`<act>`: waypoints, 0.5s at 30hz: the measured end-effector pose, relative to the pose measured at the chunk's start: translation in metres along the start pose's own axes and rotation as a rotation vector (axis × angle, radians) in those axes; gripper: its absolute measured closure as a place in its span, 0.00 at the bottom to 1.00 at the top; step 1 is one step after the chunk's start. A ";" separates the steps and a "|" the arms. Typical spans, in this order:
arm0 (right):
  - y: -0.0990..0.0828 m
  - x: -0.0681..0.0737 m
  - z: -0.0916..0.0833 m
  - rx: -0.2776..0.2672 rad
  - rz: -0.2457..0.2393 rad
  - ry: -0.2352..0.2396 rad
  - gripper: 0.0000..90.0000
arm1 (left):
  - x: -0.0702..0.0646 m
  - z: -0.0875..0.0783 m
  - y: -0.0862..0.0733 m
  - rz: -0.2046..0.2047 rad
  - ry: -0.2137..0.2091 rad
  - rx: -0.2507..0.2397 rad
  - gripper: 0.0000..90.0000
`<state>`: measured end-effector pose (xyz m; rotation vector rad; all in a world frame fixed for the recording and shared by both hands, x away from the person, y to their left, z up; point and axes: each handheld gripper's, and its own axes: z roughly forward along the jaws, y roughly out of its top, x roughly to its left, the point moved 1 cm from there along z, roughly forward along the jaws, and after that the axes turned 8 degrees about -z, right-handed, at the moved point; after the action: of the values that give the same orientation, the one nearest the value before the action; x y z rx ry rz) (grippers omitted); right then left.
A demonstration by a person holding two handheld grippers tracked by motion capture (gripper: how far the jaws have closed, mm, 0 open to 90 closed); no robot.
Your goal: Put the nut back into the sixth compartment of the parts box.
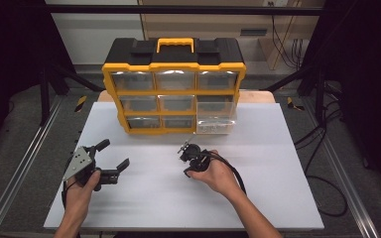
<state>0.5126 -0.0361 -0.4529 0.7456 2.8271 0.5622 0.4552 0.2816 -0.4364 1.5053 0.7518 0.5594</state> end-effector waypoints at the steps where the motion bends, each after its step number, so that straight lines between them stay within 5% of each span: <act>1: 0.000 0.000 0.000 0.001 -0.001 0.000 0.70 | 0.000 0.000 0.000 0.000 0.000 0.000 0.01; 15: -0.001 -0.002 0.004 0.019 -0.002 -0.002 0.76 | 0.000 0.000 0.000 0.001 0.002 0.003 0.01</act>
<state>0.5146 -0.0365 -0.4565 0.7456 2.8354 0.5348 0.4552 0.2816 -0.4365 1.5080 0.7537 0.5604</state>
